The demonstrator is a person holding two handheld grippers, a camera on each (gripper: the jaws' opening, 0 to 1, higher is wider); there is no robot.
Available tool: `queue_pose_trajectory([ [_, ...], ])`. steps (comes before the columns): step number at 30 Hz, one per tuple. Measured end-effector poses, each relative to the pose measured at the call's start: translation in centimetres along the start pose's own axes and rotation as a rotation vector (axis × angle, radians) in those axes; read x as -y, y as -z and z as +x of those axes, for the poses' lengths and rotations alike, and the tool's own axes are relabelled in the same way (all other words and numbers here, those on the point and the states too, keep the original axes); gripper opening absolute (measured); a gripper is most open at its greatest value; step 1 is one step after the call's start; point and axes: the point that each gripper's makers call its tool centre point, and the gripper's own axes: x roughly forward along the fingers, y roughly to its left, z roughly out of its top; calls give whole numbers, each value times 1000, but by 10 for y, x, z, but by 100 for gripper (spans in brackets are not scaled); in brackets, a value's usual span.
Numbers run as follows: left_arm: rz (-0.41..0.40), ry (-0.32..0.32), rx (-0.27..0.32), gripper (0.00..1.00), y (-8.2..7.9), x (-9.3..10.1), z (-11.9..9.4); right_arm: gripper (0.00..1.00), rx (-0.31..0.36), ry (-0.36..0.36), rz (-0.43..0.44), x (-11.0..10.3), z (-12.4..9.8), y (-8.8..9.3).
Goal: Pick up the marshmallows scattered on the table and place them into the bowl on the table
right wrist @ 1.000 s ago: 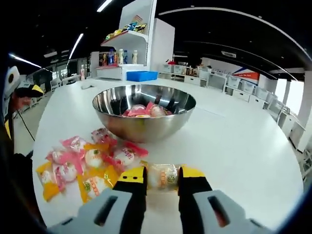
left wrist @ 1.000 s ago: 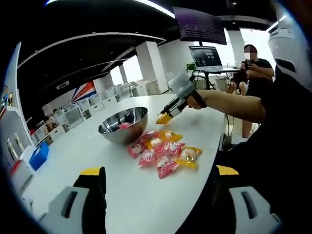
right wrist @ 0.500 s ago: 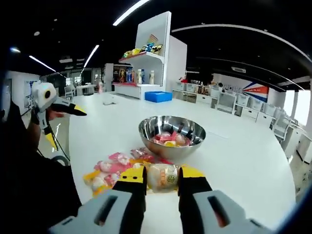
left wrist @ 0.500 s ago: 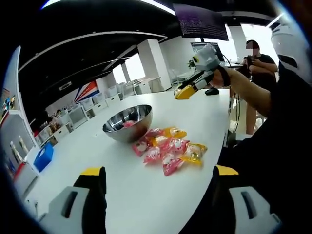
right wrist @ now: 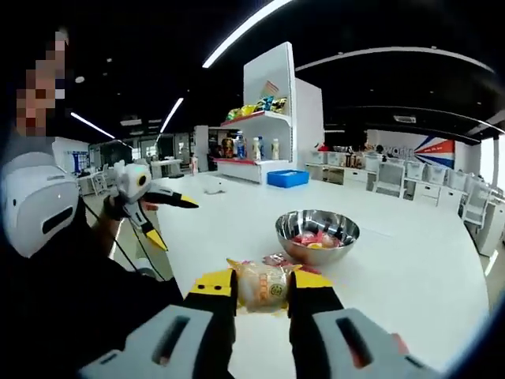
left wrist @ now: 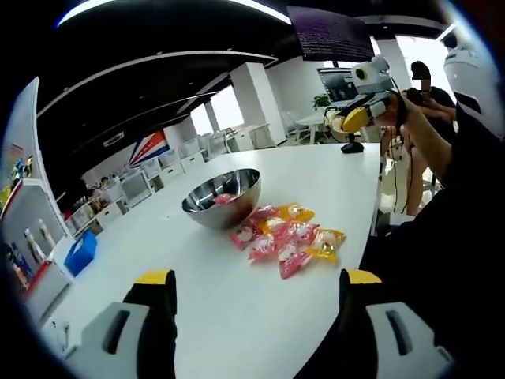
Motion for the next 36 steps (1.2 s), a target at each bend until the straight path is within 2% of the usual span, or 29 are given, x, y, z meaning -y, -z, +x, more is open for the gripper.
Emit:
queue_pose_trajectory([
  [5,2,-10,13,86,-3,-1,-5,21,36,-26,-6,-13,-17,-11],
  [8,2,-10,11,86,-2,-1,-5,21,44,-36,-3,-16,-22,-11],
  [15,-7,19,9,91,-3,7,-1,21,35,-44,-14,-24,-25,-9],
  [23,-11,13,17,93,-5,5,-1,21,35,-62,-33,-32,-23,-13],
  [28,-20,33,-4,95,0,10,3,21,33,-54,-55,-31,-23,-16],
  [30,-16,35,-5,95,0,10,3,21,36,-44,-82,-25,-24,-23],
  [36,-15,35,1,95,-3,10,3,21,75,0,-215,-5,-20,-73],
])
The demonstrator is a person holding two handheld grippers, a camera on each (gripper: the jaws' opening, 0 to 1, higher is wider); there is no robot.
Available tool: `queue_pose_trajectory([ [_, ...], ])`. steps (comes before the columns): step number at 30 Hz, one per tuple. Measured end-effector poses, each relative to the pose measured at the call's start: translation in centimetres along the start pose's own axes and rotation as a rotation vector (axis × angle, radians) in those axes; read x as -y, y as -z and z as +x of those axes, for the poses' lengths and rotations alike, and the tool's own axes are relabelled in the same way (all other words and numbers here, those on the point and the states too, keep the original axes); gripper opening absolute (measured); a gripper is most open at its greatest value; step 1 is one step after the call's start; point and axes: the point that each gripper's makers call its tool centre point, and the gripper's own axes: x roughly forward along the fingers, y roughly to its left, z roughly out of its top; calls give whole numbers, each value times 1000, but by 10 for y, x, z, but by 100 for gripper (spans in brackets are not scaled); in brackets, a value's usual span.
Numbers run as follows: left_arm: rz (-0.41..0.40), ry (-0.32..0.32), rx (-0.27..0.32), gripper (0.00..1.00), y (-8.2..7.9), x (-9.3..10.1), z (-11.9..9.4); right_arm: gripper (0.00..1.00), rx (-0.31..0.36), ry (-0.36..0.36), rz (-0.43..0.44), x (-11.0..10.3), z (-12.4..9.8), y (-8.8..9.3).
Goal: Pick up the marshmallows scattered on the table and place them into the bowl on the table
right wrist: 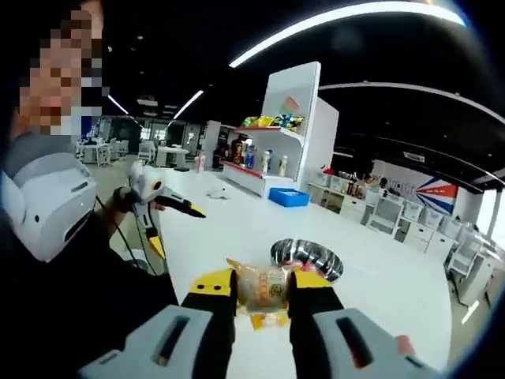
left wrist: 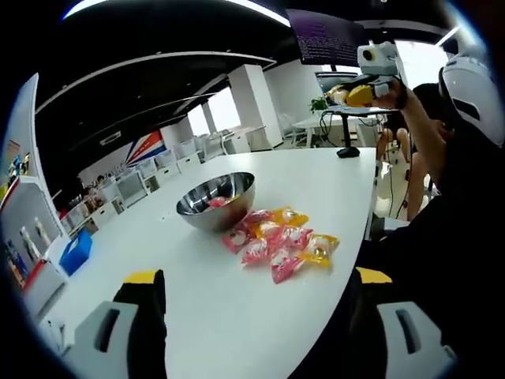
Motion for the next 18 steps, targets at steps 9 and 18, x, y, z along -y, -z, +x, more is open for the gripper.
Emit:
queue_pose_trajectory([
  [9,4,10,-21,95,6,2,4,21,78,79,-28,83,60,-47],
  [18,-3,25,-32,94,13,2,5,22,98,114,87,138,155,-14],
])
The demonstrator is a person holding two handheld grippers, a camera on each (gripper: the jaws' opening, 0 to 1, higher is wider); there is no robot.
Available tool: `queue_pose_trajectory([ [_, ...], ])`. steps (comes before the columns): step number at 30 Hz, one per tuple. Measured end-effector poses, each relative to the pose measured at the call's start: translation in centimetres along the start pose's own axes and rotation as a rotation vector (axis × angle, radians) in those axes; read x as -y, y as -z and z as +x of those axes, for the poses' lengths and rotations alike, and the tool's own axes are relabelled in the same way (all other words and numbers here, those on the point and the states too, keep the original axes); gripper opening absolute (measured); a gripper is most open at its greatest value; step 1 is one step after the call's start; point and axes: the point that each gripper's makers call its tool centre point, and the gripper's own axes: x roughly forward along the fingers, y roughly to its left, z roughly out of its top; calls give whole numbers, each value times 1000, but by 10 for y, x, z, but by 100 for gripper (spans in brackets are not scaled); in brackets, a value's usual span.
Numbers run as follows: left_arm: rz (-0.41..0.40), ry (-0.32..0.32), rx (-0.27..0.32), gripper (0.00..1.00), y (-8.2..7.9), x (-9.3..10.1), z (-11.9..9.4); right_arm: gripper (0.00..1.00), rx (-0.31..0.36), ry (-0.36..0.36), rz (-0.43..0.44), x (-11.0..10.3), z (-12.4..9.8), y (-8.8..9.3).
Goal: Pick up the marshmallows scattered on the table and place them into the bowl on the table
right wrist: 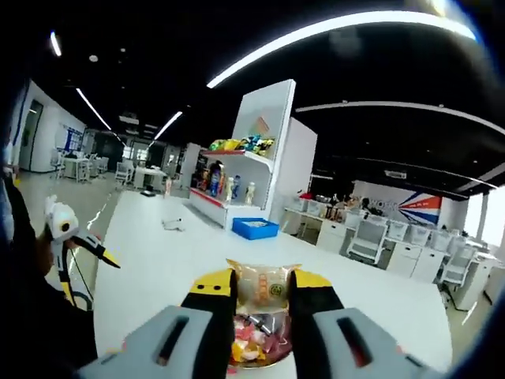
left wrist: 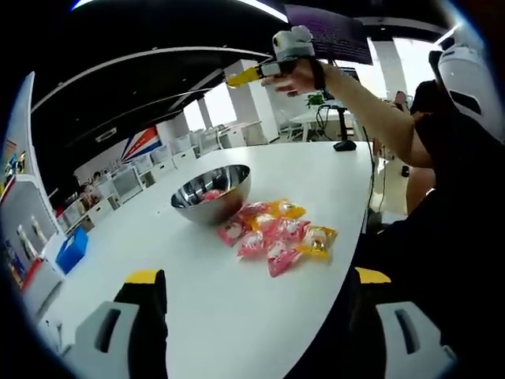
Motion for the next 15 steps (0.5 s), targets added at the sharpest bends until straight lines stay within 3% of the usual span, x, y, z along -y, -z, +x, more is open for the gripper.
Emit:
queue_pose_trajectory([
  [5,-7,2,-5,94,2,-2,2,21,-53,-13,-23,-3,35,40],
  [7,-7,7,-4,94,2,-2,2,21,-94,-29,-52,-3,50,64],
  [10,-6,10,-6,94,3,-1,2,22,-163,-72,-88,-11,63,96],
  [15,-10,8,-7,93,4,-2,-1,22,-216,-80,-56,-29,70,128],
])
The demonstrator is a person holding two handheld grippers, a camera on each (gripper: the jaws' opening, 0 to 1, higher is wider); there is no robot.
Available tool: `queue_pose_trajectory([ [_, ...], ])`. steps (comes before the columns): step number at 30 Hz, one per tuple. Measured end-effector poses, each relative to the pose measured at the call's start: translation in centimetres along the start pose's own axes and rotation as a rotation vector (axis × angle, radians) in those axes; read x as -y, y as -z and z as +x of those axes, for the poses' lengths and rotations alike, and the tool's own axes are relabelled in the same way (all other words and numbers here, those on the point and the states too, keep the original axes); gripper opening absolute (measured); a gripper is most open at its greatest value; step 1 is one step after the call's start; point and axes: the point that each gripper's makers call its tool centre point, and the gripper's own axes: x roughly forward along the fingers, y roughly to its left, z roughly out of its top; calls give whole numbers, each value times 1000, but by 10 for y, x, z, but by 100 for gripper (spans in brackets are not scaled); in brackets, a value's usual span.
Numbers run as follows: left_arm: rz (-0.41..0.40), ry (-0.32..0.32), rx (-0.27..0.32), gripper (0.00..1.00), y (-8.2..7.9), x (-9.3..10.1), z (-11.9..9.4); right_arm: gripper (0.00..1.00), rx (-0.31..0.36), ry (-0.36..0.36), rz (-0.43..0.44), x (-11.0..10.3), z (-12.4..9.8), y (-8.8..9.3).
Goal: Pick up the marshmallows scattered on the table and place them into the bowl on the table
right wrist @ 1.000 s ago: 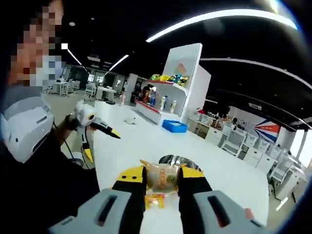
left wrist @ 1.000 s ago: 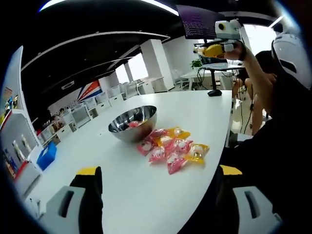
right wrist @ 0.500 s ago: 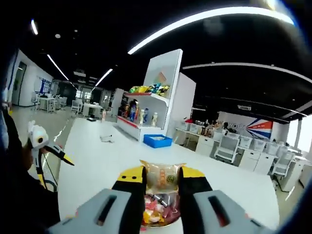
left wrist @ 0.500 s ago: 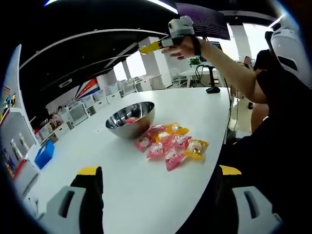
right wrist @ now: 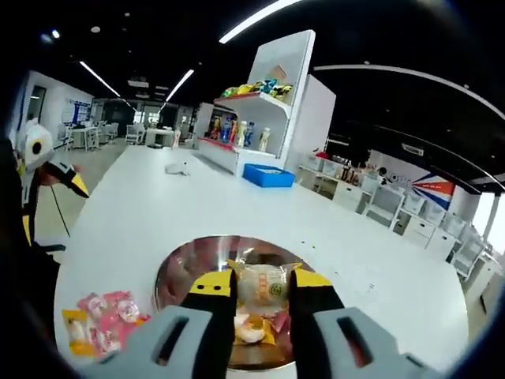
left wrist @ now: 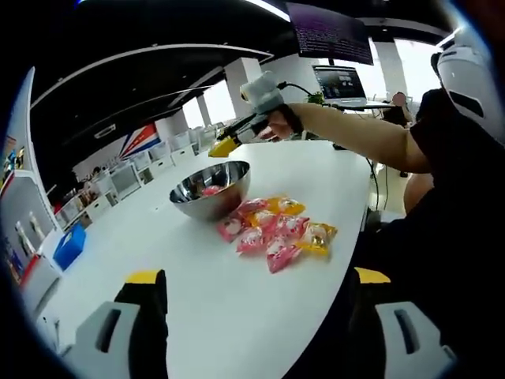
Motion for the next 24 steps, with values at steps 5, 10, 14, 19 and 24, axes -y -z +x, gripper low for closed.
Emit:
queue_pose_trajectory([
  [5,-4,-2,-3,93,3,0,-1,22,-17,48,40,4,2,15],
  [10,-3,6,-3,93,4,3,0,22,-83,44,12,4,4,27],
  [14,-5,9,-3,93,5,4,2,22,-93,67,12,10,3,28],
  [19,-3,13,-7,93,6,6,2,22,-170,77,-27,15,3,38],
  [24,-1,13,-2,93,4,7,2,22,-157,85,-24,17,5,36],
])
